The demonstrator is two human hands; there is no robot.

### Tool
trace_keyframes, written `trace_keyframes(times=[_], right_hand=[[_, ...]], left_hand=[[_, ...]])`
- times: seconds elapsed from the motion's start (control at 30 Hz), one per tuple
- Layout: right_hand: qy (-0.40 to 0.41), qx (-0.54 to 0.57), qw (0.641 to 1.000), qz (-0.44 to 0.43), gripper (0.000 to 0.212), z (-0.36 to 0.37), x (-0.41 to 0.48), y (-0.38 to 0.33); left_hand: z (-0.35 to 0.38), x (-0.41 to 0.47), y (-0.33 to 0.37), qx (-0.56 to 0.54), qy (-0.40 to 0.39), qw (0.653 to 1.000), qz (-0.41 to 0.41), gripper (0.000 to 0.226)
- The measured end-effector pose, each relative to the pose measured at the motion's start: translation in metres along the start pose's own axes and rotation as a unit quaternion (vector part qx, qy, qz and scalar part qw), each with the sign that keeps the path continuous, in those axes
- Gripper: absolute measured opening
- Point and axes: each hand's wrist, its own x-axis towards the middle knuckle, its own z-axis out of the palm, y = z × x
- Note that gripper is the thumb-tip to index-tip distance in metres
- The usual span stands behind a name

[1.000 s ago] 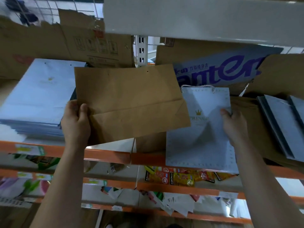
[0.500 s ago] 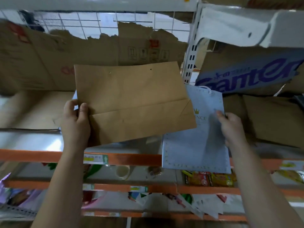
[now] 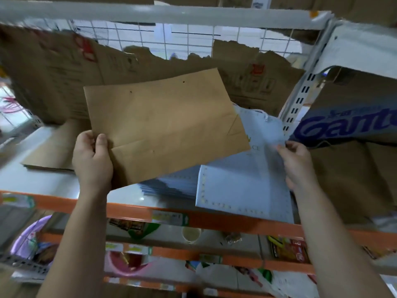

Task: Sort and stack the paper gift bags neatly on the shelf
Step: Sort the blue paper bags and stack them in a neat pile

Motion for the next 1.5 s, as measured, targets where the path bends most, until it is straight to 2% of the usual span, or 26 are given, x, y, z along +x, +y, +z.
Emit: trace_keyframes(times=[0.2, 0.43, 0.53, 0.57, 0.67, 0.77, 0.9, 1.03, 1.23, 1.3, 1.4, 1.5], right_hand=[[-0.017, 0.013, 1.000, -0.005, 0.027, 0.049, -0.006, -0.019], [0.021, -0.022, 0.998, -0.052, 0.023, 0.100, -0.014, -0.024], [0.010, -0.035, 0.997, -0.065, 0.024, 0.117, -0.024, -0.019], [0.001, -0.049, 0.997, -0.065, 0.027, 0.122, -0.029, -0.018], [-0.018, -0.089, 0.994, -0.066, 0.053, 0.130, -0.039, -0.016], [-0.027, -0.121, 0.989, -0.083, 0.062, 0.137, -0.045, -0.015], [-0.005, -0.211, 0.970, -0.122, 0.062, 0.150, -0.045, -0.015], [0.011, -0.333, 0.927, -0.174, 0.056, 0.157, -0.042, -0.011], [0.022, -0.423, 0.878, -0.222, 0.042, 0.160, -0.041, 0.000], [0.018, -0.435, 0.873, -0.218, 0.050, 0.160, -0.043, 0.001], [-0.016, -0.435, 0.882, -0.181, 0.075, 0.165, -0.050, 0.000], [-0.008, -0.480, 0.858, -0.184, 0.080, 0.170, -0.054, -0.001]], left_hand=[[-0.018, 0.038, -0.043, -0.006, 0.013, 1.000, -0.024, 0.033], [-0.027, 0.106, -0.094, -0.032, -0.049, 0.998, -0.022, 0.037], [-0.035, 0.127, -0.112, -0.026, -0.076, 0.997, -0.012, 0.032], [-0.038, 0.133, -0.117, -0.027, -0.082, 0.996, -0.014, 0.032], [-0.045, 0.145, -0.132, -0.032, -0.093, 0.995, -0.027, 0.037], [-0.049, 0.147, -0.139, -0.027, -0.094, 0.995, -0.035, 0.037], [-0.054, 0.144, -0.148, -0.041, -0.075, 0.995, -0.043, 0.033], [-0.056, 0.144, -0.155, -0.037, -0.059, 0.996, -0.061, 0.038], [-0.057, 0.142, -0.160, -0.048, -0.041, 0.995, -0.077, 0.034], [-0.057, 0.139, -0.156, -0.051, -0.041, 0.994, -0.083, 0.033], [-0.057, 0.135, -0.154, -0.060, -0.043, 0.994, -0.082, 0.035], [-0.059, 0.136, -0.154, -0.050, -0.041, 0.995, -0.080, 0.035]])
